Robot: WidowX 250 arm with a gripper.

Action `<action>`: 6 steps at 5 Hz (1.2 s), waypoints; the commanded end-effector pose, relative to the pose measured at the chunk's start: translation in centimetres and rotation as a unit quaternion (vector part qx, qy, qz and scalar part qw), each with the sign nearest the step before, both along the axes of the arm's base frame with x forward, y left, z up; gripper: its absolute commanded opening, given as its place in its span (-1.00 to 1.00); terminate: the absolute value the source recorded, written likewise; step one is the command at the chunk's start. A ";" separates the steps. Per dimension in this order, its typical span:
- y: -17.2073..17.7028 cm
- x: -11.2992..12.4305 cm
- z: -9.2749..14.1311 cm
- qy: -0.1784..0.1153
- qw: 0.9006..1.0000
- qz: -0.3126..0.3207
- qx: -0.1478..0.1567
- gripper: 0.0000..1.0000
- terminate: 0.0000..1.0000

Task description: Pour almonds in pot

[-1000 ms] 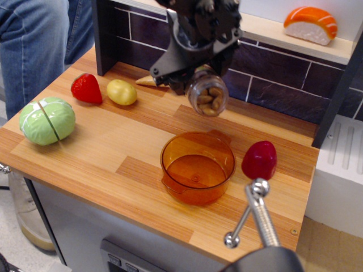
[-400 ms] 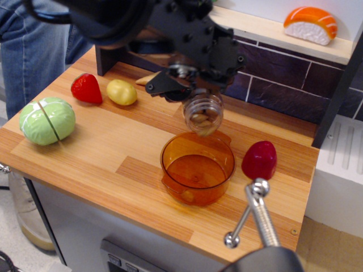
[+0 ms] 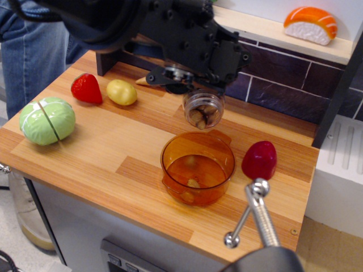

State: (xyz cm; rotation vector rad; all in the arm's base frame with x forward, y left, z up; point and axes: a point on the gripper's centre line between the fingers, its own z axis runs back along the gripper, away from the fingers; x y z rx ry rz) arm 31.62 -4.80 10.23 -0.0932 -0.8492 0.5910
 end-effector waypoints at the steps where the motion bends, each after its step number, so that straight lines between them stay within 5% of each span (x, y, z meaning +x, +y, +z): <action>1: 0.2 0.7 2.1 -0.040 0.999 -0.020 0.008 -1.00 -1.00; 3: 0.1 1.1 1.7 -0.084 0.996 -0.031 0.026 -1.00 -1.00; 5: -0.7 1.7 0.9 -0.096 0.994 -0.039 0.039 -1.00 -1.00; 6: -0.9 1.3 0.3 -0.077 0.994 -0.054 0.050 -1.00 1.00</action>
